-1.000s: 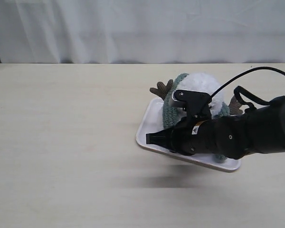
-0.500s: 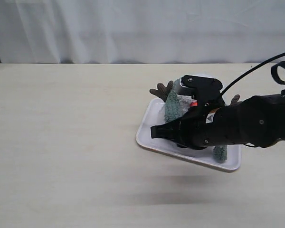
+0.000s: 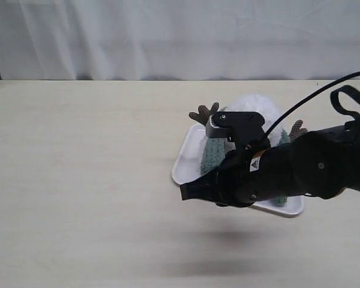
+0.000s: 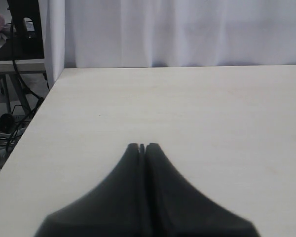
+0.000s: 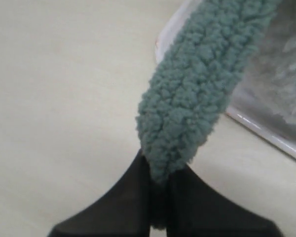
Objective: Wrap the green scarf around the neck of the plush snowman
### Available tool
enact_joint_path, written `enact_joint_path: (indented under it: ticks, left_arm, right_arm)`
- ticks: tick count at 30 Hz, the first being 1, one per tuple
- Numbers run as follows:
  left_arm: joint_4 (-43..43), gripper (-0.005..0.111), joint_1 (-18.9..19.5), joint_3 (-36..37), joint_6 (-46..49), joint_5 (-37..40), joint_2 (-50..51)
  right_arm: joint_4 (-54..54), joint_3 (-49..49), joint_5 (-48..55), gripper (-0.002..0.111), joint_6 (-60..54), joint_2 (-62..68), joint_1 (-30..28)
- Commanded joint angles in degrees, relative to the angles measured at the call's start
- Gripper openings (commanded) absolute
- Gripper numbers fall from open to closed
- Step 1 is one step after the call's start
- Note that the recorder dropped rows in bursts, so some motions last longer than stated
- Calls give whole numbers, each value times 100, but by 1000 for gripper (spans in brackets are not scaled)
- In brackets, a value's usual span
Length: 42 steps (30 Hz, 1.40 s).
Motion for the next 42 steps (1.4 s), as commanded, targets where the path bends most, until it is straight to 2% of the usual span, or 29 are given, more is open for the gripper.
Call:
enact_joint_path:
  ticks: [1, 33, 42]
  left_arm:
    - [5, 0, -31, 9, -28, -72, -12]
    - [5, 0, -31, 9, -28, -72, -12]
    - [5, 0, -31, 9, -28, -72, -12]
  right_arm:
    - [-66, 93, 22, 4, -63, 221, 2]
    - [-324, 93, -516, 4, -93, 1116, -8]
    - [-1170, 93, -493, 4, -98, 1126, -8]
